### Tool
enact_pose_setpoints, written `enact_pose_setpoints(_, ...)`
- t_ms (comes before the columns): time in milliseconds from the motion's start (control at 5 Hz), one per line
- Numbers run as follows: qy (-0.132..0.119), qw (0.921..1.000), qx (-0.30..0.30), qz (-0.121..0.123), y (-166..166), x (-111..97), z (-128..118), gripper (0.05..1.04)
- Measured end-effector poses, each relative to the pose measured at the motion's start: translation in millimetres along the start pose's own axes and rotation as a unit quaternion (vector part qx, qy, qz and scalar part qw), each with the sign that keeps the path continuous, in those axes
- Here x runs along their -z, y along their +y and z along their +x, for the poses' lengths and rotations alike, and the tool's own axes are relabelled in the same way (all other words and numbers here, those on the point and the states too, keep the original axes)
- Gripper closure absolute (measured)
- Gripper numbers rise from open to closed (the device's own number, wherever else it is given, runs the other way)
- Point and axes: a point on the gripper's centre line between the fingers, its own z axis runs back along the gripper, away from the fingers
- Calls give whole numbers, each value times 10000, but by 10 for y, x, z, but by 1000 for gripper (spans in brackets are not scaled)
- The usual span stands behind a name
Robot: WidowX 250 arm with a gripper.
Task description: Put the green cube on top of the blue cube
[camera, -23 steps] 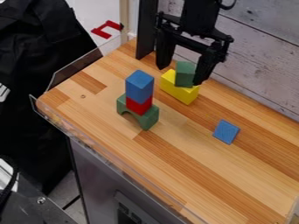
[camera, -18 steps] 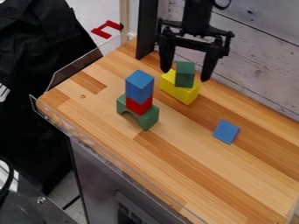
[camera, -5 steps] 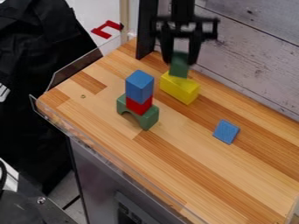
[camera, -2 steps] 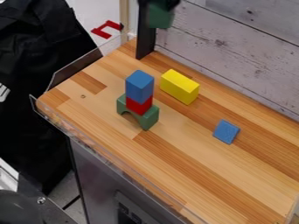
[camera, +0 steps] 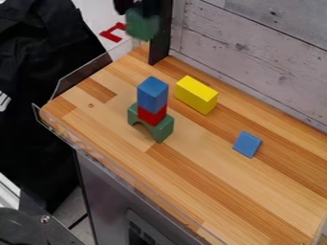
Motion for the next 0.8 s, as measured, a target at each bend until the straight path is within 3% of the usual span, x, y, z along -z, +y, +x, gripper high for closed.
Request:
enact_pose_setpoints(400,98,9999,139,-14,-106,102,-209,571)
enact_pose_setpoints(800,148,9993,298,-154,-216,209,-218,571)
